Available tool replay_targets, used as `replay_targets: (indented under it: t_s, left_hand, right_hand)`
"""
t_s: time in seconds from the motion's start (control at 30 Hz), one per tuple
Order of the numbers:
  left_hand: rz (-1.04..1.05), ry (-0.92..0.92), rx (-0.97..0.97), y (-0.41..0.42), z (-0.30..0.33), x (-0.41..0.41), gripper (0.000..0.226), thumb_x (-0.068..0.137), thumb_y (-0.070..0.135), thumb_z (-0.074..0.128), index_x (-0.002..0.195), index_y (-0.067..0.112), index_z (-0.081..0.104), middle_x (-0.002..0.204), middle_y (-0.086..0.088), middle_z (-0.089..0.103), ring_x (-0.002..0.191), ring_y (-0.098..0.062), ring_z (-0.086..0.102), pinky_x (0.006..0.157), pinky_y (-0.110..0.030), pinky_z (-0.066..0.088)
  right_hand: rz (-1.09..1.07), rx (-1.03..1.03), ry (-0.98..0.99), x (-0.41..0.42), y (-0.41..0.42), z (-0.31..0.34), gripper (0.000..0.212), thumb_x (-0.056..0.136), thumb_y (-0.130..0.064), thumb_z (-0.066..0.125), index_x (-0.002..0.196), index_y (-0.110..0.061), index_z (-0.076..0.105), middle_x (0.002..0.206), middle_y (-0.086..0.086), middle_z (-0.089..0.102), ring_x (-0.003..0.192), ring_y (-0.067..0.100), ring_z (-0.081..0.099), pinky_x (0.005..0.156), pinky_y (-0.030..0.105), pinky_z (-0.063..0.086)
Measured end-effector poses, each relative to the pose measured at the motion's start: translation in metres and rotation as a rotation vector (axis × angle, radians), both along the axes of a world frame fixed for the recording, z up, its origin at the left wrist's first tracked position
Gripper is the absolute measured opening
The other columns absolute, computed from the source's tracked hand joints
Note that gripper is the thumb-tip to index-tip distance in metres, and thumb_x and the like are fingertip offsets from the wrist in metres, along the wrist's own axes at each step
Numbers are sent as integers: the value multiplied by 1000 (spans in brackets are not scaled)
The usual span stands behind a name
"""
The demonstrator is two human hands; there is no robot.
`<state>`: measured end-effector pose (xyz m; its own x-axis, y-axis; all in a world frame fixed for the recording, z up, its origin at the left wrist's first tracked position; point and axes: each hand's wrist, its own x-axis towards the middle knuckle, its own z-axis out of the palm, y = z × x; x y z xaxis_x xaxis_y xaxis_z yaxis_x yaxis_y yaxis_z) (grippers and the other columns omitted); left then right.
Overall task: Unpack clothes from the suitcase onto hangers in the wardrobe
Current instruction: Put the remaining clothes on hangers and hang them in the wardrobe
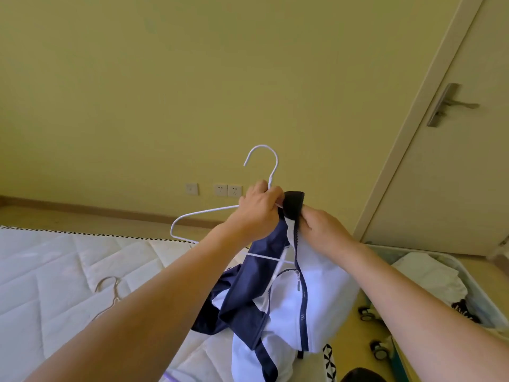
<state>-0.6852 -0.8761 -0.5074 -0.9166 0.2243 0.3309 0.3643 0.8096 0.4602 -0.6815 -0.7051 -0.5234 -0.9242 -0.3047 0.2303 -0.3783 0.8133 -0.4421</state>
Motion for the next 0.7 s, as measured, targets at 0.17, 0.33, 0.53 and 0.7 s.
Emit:
replay_targets:
  t_s: [0.17, 0.33, 0.53, 0.7]
  left_hand:
    - [220, 314, 308, -13, -36, 16, 36, 73, 3, 45, 109, 6, 48, 106, -7, 47, 97, -30, 45, 85, -32, 35]
    - [380, -557, 202, -17, -99, 18, 59, 74, 42, 68, 122, 22, 41, 117, -2, 43, 115, -27, 46, 96, -39, 41]
    - [327, -957, 884, -39, -84, -8, 27, 92, 11, 56, 113, -3, 64, 103, -20, 68, 96, -33, 66, 90, -46, 53]
    - [398, -957, 1135, -75, -26, -42, 17, 91, 12, 56, 84, 1, 66, 71, -12, 70, 84, -28, 63, 80, -39, 49]
  right_hand:
    - [-178, -411, -44, -8, 19, 4, 19, 98, -23, 43, 89, -22, 59, 65, -7, 55, 60, 15, 49, 59, 30, 38]
    - [-236, -499, -61, -7, 24, 11, 30, 97, -26, 43, 67, -19, 47, 52, -7, 37, 52, 16, 31, 54, 29, 26]
    - [-307, -404, -81, 3, 43, 8, 47, 95, -41, 44, 55, -20, 28, 51, -5, 27, 55, 18, 25, 55, 31, 19]
    - [-320, -317, -75, 9, 65, -3, 48, 92, -52, 38, 60, -16, 30, 56, 4, 32, 56, 20, 29, 56, 33, 22]
